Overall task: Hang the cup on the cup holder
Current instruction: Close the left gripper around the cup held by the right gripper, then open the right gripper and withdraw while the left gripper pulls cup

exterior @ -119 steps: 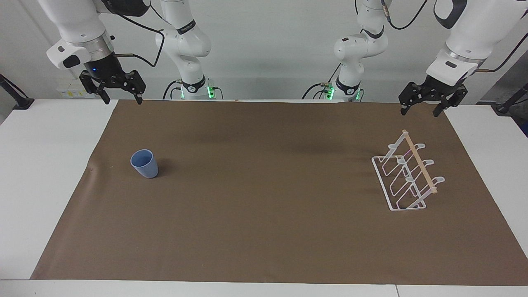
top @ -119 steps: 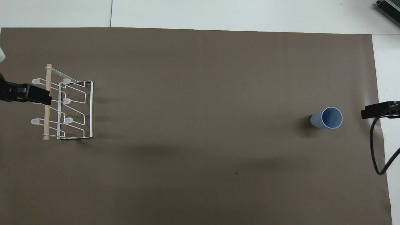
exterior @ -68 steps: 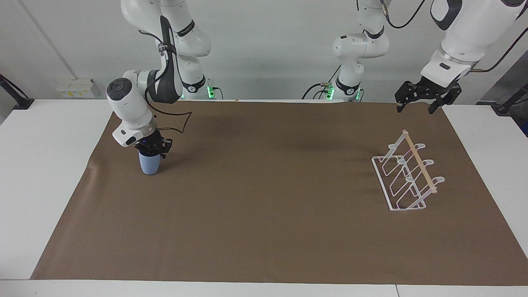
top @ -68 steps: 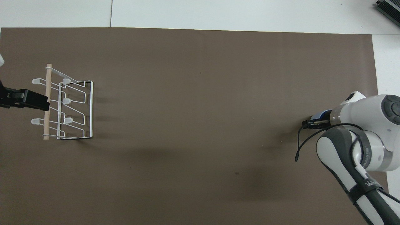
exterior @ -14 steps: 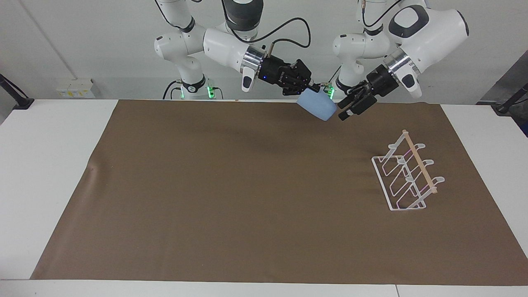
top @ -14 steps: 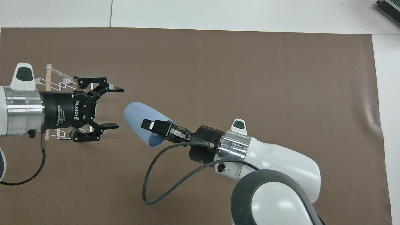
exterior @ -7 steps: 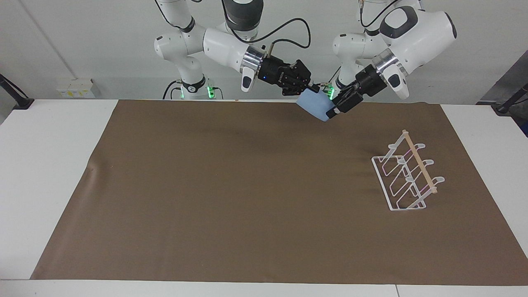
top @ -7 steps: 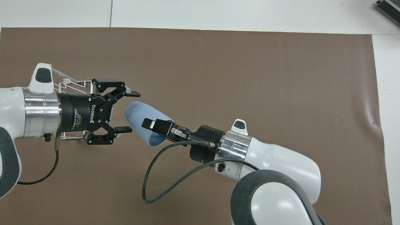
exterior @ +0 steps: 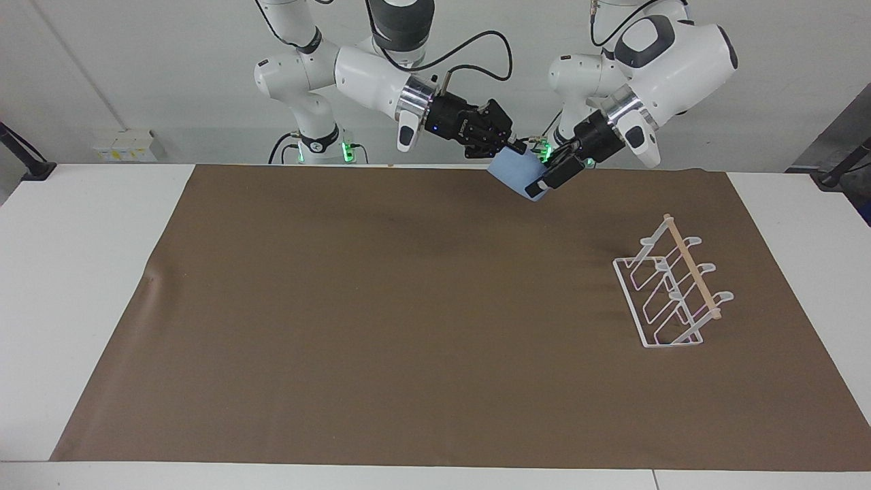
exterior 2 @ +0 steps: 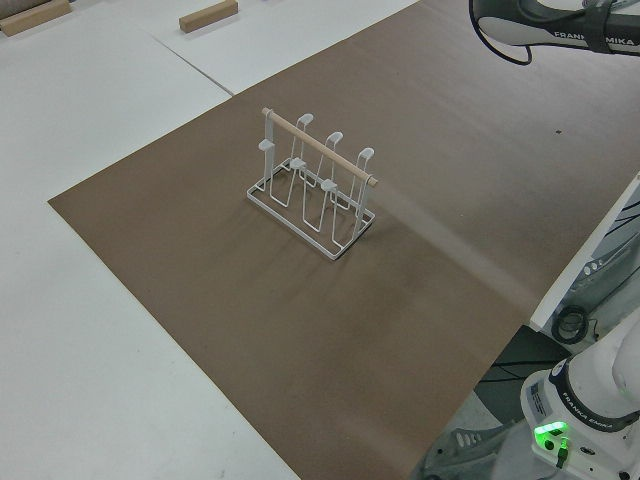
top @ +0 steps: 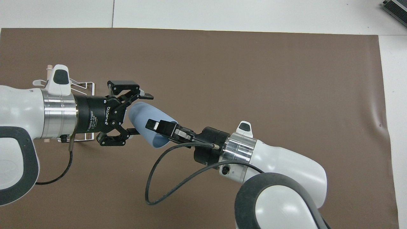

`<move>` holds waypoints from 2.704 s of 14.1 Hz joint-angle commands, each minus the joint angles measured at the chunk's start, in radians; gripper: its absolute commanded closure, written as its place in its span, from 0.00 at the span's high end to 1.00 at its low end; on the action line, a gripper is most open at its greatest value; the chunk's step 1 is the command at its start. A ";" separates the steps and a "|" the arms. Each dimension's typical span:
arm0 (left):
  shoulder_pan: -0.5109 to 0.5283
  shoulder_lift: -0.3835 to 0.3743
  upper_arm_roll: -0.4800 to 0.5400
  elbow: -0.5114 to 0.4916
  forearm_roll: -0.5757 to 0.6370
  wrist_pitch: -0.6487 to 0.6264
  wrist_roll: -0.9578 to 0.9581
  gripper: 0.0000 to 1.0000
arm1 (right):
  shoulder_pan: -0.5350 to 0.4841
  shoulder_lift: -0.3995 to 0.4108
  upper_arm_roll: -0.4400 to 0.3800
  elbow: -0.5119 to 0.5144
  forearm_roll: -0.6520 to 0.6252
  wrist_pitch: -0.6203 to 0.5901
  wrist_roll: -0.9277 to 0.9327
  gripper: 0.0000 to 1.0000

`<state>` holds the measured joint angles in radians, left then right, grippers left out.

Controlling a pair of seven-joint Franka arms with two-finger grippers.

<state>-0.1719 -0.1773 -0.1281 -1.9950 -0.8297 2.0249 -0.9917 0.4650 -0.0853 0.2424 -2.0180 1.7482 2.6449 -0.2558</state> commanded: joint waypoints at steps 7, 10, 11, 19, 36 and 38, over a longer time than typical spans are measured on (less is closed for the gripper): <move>-0.015 0.001 0.013 -0.007 -0.019 0.014 0.015 0.00 | -0.006 -0.007 0.015 -0.004 0.019 0.032 0.012 0.00; -0.015 -0.001 0.013 -0.011 -0.017 0.012 0.015 0.00 | 0.000 -0.007 0.015 -0.002 0.019 0.055 0.033 0.35; -0.015 -0.001 0.013 -0.011 -0.019 0.012 0.015 0.00 | 0.009 -0.005 0.015 -0.002 0.019 0.061 0.033 0.59; 0.000 0.002 0.018 -0.011 0.000 0.014 0.019 0.00 | 0.026 -0.002 0.020 -0.002 0.019 0.116 0.036 1.00; 0.032 0.044 0.019 0.012 0.880 0.303 0.031 0.00 | -0.084 0.004 0.012 -0.085 -0.471 0.113 -0.385 1.00; 0.049 0.068 0.021 0.019 0.972 0.398 0.025 0.00 | -0.130 0.013 0.014 -0.084 -0.611 0.103 -0.466 1.00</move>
<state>-0.1430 -0.1348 -0.1043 -1.9949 0.0622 2.3536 -0.9606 0.3791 -0.0764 0.2467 -2.0941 1.2389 2.7530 -0.6419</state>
